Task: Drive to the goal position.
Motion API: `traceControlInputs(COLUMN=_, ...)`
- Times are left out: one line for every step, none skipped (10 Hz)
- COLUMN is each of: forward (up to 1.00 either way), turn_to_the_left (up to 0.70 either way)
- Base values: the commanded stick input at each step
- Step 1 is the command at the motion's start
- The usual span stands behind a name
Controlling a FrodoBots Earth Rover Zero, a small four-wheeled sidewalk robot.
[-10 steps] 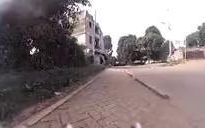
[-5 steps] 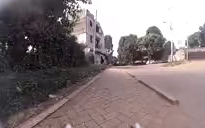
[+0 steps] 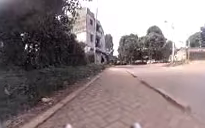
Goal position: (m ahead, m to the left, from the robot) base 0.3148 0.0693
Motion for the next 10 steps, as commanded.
traceControlInputs(forward=0.5, turn_to_the_left=0.0)
traceControlInputs(forward=0.5, turn_to_the_left=0.0)
traceControlInputs(forward=0.5, turn_to_the_left=0.0)
traceControlInputs(forward=0.5, turn_to_the_left=0.0)
traceControlInputs(forward=0.5, turn_to_the_left=0.0)
traceControlInputs(forward=0.5, turn_to_the_left=0.0)
traceControlInputs(forward=0.5, turn_to_the_left=0.0)
traceControlInputs(forward=0.5, turn_to_the_left=0.0)
traceControlInputs(forward=0.5, turn_to_the_left=0.0)
traceControlInputs(forward=0.5, turn_to_the_left=-0.18)
